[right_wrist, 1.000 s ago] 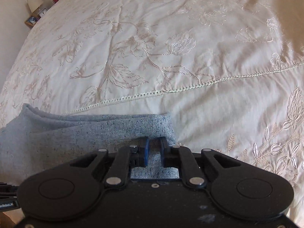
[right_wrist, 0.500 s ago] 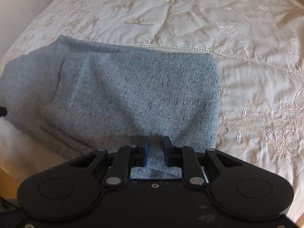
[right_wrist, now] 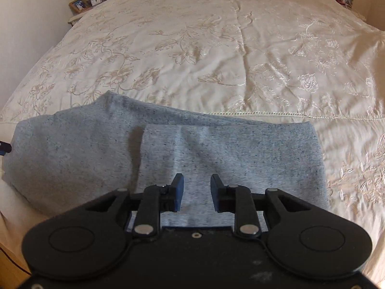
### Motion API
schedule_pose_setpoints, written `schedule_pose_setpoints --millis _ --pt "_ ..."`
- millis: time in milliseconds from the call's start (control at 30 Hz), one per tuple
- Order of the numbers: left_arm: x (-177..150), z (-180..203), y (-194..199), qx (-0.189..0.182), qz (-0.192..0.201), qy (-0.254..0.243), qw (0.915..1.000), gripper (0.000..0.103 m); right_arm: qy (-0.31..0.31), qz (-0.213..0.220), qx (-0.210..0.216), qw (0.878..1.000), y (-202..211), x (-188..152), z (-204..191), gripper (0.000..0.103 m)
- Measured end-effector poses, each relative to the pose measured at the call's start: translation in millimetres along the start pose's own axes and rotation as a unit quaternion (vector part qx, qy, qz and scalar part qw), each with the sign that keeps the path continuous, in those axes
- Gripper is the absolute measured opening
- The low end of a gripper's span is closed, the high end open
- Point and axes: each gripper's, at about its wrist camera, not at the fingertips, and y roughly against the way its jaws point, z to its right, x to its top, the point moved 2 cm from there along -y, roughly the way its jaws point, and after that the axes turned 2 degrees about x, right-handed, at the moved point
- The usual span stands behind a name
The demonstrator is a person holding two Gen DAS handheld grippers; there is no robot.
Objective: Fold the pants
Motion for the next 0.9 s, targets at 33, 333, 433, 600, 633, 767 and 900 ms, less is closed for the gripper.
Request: schedule_pose_setpoints --millis 33,333,433,600,633,767,900 --pt "5 -8 -6 -0.001 -0.004 -0.003 1.0 0.035 -0.006 0.0 0.003 1.0 0 1 -10 0.027" --pt "-11 -57 -56 -0.051 -0.074 -0.01 0.9959 0.065 -0.016 -0.006 -0.005 1.0 -5 -11 -83 0.028" --pt "-19 -64 -60 -0.073 -0.079 0.009 0.9942 0.069 -0.017 -0.009 -0.009 1.0 -6 -16 -97 0.028" --pt "-18 -44 -79 -0.115 -0.098 0.002 0.9885 0.092 -0.009 -0.005 -0.016 1.0 -10 -15 -107 0.028" --pt "-16 -34 -82 -0.103 -0.095 -0.007 0.9901 0.094 -0.004 -0.004 -0.02 1.0 -13 -12 -108 0.028" --pt "-11 -16 -76 -0.088 -0.065 -0.03 0.9935 0.059 0.01 0.006 -0.027 1.0 -32 12 -105 0.028" --pt "-6 -17 -51 -0.095 -0.044 -0.033 0.9939 0.038 0.012 0.011 -0.028 0.999 -57 43 -101 0.028"
